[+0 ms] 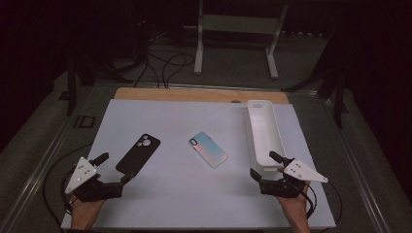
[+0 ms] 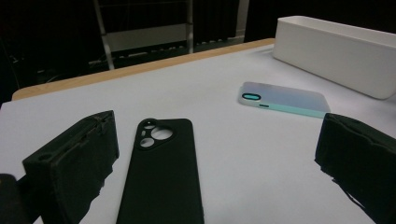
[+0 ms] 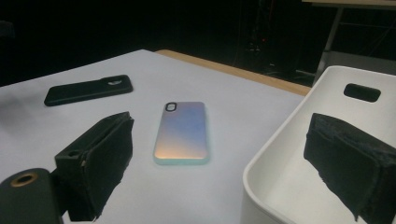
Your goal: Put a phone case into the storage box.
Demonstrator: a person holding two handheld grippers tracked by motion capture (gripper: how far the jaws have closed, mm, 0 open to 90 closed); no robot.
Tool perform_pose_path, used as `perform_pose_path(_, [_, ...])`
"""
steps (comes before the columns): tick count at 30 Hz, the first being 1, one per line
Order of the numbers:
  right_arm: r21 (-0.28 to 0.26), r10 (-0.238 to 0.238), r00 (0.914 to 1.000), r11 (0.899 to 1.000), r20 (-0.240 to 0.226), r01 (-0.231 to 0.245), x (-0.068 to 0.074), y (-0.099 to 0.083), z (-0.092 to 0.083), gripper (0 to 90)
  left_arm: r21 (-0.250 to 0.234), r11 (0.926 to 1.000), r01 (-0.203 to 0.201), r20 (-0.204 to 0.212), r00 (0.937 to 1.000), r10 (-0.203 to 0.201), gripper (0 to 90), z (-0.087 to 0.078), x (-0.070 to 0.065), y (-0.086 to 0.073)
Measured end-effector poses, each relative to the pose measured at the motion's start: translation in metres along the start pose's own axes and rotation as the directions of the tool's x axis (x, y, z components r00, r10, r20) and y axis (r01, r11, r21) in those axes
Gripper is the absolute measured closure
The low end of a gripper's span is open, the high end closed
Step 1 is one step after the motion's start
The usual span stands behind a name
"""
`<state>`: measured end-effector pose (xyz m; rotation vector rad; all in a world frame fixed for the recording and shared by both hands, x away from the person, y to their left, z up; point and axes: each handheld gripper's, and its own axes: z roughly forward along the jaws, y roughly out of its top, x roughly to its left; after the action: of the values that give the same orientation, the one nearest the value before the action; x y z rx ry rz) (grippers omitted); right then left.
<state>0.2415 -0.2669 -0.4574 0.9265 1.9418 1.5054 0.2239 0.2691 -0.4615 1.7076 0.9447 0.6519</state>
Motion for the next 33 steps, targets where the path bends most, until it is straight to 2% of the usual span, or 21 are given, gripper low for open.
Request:
perform_pose_path(5, [0.004, -0.003, 1.0000, 1.000, -0.001, 0.003, 0.001, 0.000, 0.001, 7.9, -0.011, 0.9998, 0.014, -0.011, 0.9998, -0.014, 0.0, -0.001, 0.001, 0.000])
perform_pose_path(24, [0.006, 0.005, 1.0000, 1.000, 0.008, -0.005, 0.003, 0.002, 0.004, 7.9, -0.010, 0.9999, 0.010, -0.027, 0.9996, -0.010, 0.0, -0.001, 0.000, -0.001])
perform_pose_path(33, [0.044, 0.007, 1.0000, 0.999, 0.003, -0.007, 0.004, 0.010, 0.009, 7.4, -0.011, 0.9998, 0.013, -0.032, 0.9994, -0.014, 0.0, -0.001, 0.000, -0.001])
